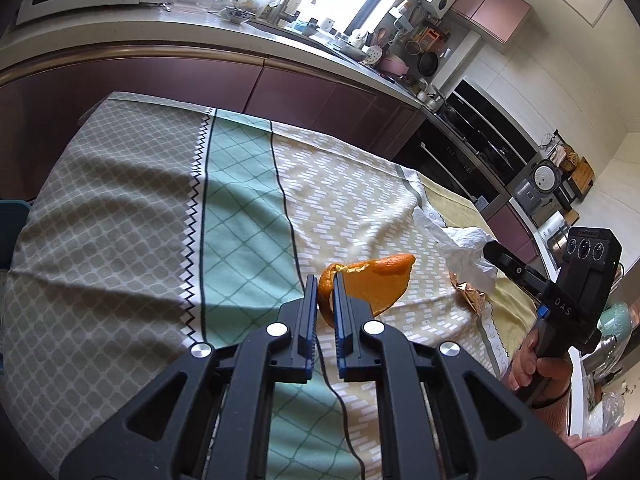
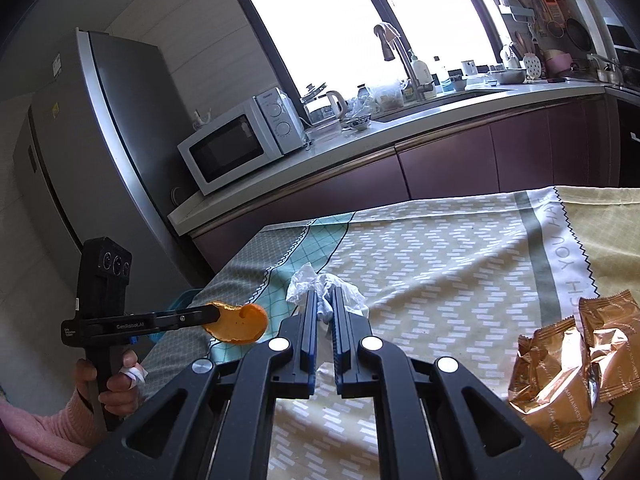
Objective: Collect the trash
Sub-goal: 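Lift the peel and tissue and carry both toward the teal bin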
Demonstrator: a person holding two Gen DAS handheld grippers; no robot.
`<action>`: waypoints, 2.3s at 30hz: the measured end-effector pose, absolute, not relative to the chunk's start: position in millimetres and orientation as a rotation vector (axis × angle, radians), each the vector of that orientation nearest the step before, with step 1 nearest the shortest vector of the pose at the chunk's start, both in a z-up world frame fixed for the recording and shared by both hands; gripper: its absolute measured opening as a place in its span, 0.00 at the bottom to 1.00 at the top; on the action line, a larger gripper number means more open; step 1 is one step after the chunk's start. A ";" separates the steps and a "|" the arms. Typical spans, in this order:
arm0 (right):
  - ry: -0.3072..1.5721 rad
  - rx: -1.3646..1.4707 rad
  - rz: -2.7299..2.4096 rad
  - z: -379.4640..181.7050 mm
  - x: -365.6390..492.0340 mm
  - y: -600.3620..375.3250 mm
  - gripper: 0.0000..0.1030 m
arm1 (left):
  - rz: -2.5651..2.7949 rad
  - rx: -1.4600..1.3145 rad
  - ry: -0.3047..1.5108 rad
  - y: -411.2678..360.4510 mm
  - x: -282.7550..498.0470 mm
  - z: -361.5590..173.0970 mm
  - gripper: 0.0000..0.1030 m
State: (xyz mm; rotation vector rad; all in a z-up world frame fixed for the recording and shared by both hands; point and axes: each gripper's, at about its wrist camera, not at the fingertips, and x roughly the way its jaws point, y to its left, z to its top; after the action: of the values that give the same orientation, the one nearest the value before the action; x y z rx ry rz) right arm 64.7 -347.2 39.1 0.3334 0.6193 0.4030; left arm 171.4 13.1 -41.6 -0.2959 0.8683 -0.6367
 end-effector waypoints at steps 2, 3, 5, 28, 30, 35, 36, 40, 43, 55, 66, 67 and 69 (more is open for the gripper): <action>0.620 0.331 0.421 39.7 66.8 -338.6 0.06 | -0.621 -0.304 0.864 24.1 168.7 -40.8 0.08; 0.620 0.329 0.430 40.2 67.4 -334.6 0.06 | -0.613 -0.309 0.862 30.2 167.8 -40.7 0.08; 0.621 0.323 0.448 40.9 69.1 -326.9 0.06 | -0.597 -0.319 0.857 42.5 165.1 -39.9 0.08; 0.656 0.281 0.643 47.1 95.6 -238.5 0.06 | -0.408 -0.365 0.793 152.1 132.5 -26.4 0.08; 0.657 0.275 0.658 48.3 97.9 -230.2 0.06 | -0.389 -0.367 0.786 160.9 130.5 -24.9 0.08; 0.667 0.259 0.697 48.0 103.4 -210.7 0.06 | -0.353 -0.377 0.777 180.1 126.5 -23.1 0.08; 0.670 0.256 0.704 48.0 104.3 -207.1 0.06 | -0.345 -0.379 0.776 183.5 125.6 -22.3 0.08; 0.676 0.247 0.730 48.3 108.6 -194.0 0.06 | -0.316 -0.388 0.768 196.9 123.4 -21.1 0.08; 0.679 0.241 0.748 48.6 110.4 -184.6 0.06 | -0.293 -0.395 0.758 208.7 121.8 -20.3 0.08; 0.695 0.208 0.824 48.8 121.2 -147.5 0.06 | -0.198 -0.400 0.722 248.7 113.7 -13.5 0.08; 0.708 0.193 0.877 49.7 126.4 -120.7 0.06 | -0.136 -0.413 0.714 272.9 108.2 -15.0 0.08; 0.709 0.191 0.880 49.5 127.3 -118.8 0.06 | -0.133 -0.415 0.715 274.9 108.6 -16.0 0.08; 0.711 0.187 0.884 49.5 128.4 -114.9 0.06 | -0.125 -0.418 0.715 277.6 108.3 -17.0 0.08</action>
State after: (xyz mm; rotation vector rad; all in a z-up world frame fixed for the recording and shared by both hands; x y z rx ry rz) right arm 128.4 -114.9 49.5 0.1869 0.7110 0.8844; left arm 108.3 277.6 -17.0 -0.4178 0.7146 -0.1249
